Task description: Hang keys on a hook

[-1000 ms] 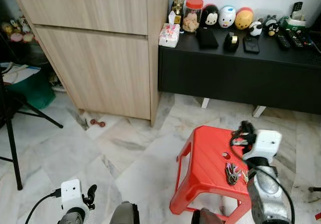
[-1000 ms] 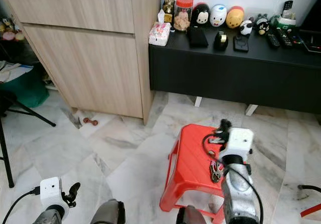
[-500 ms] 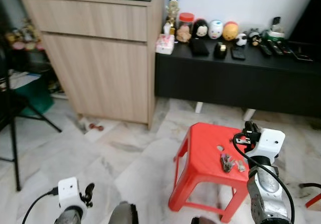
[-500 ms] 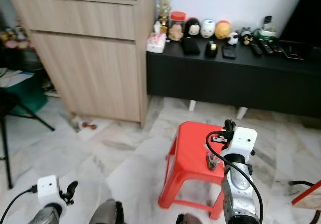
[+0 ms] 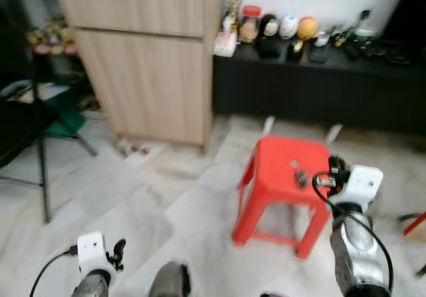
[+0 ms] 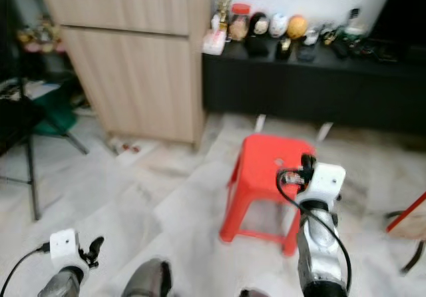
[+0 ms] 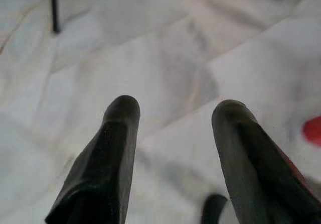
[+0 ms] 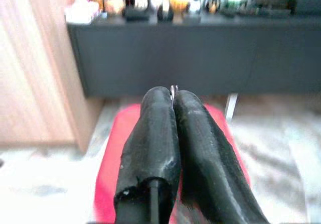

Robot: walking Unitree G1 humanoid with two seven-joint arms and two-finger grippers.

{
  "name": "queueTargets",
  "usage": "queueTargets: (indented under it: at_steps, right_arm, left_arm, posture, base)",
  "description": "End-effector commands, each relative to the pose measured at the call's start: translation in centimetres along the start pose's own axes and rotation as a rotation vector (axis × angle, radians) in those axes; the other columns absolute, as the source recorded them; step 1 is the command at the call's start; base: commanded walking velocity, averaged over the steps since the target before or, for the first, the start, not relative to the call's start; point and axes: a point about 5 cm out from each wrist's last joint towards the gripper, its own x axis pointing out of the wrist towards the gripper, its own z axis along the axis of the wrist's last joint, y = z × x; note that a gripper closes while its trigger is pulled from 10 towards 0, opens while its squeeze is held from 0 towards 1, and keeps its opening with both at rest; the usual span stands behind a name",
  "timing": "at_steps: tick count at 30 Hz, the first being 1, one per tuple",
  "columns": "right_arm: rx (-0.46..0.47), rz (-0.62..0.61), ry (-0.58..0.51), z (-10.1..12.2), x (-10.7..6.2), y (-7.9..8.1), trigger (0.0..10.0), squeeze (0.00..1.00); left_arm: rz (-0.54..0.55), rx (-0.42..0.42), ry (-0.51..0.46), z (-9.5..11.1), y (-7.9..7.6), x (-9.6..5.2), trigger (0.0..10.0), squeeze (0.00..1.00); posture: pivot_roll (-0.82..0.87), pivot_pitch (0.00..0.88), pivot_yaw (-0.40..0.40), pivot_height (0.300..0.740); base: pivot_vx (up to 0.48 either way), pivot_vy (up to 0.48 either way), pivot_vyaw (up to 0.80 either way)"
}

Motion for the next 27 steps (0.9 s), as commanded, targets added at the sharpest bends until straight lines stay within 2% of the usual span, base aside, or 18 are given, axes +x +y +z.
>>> queueTargets:
  at_steps: [1, 10, 20, 25, 27]
  right_arm:
    - [-0.002, 0.009, -0.037, 1.1, 0.7, 0.3, 10.0, 0.00]
    - [-0.010, 0.009, -0.038, 1.2, 0.7, 0.3, 10.0, 0.00]
    - [-0.014, 0.008, -0.010, 0.4, 0.1, 0.2, 10.0, 0.00]
    - [-0.018, -0.022, 0.022, -0.3, -0.4, -0.5, 10.0, 0.00]
    - [0.010, -0.056, 0.052, -0.9, -0.7, -1.0, 10.0, 0.00]
  left_arm:
    - [-0.001, -0.010, -0.029, 0.9, -0.3, 0.4, 10.0, 0.00]
    - [-0.002, -0.015, -0.030, 0.9, -0.4, 0.4, 10.0, 0.00]
    - [-0.003, -0.019, -0.026, 0.8, -0.4, 0.4, 10.0, 0.00]
    - [-0.009, -0.017, -0.023, 0.8, -0.5, 0.4, 10.0, 0.00]
    - [-0.011, -0.016, -0.020, 0.7, -0.5, 0.4, 10.0, 0.00]
  posture:
    - [0.10, 0.084, -0.043, 0.687]
    - [0.10, 0.089, -0.044, 0.740]
    - [0.10, 0.087, -0.043, 0.740]
    - [0.09, 0.082, -0.042, 0.740]
    - [0.09, 0.081, -0.044, 0.740]
  base:
    - [0.000, 0.000, 0.00]
    - [0.000, 0.000, 0.00]
    - [0.000, 0.000, 0.00]
    - [0.000, 0.000, 0.00]
    - [0.000, 0.000, 0.00]
